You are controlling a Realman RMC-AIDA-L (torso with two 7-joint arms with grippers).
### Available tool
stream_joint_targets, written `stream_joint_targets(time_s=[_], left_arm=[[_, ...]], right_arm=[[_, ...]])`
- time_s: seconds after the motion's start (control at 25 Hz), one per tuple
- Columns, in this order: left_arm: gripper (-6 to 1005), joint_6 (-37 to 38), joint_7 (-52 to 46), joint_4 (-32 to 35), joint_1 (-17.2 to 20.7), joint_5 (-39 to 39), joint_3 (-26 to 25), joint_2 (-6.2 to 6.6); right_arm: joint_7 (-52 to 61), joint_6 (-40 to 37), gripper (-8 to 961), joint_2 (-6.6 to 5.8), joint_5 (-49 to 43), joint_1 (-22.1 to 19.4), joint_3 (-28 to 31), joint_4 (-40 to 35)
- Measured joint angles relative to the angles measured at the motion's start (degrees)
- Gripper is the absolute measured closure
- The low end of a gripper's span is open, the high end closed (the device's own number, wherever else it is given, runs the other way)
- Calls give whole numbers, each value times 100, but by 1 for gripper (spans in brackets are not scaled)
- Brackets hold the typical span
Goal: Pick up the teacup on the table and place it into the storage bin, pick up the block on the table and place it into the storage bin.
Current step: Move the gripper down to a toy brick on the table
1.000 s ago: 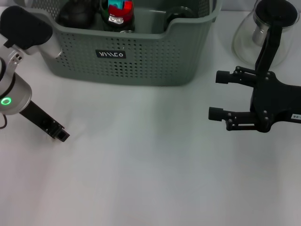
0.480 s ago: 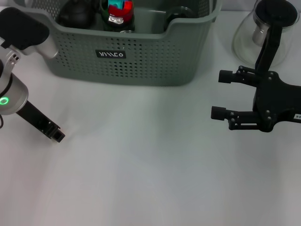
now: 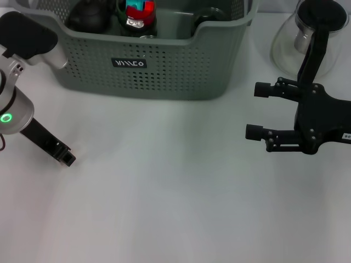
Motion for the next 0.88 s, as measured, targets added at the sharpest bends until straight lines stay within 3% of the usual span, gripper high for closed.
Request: stream_joint_targets(time_s=[0.4,0.88], left_arm=[[576,-70,-19,-186,-51,-3,-2,8],[798,-137,-166,-326,-87,-7,3,81]], right_arm=[[-24,13,27,-5,-7,6,0,55],[-52,4,27,-11,-8,-11,0,70]])
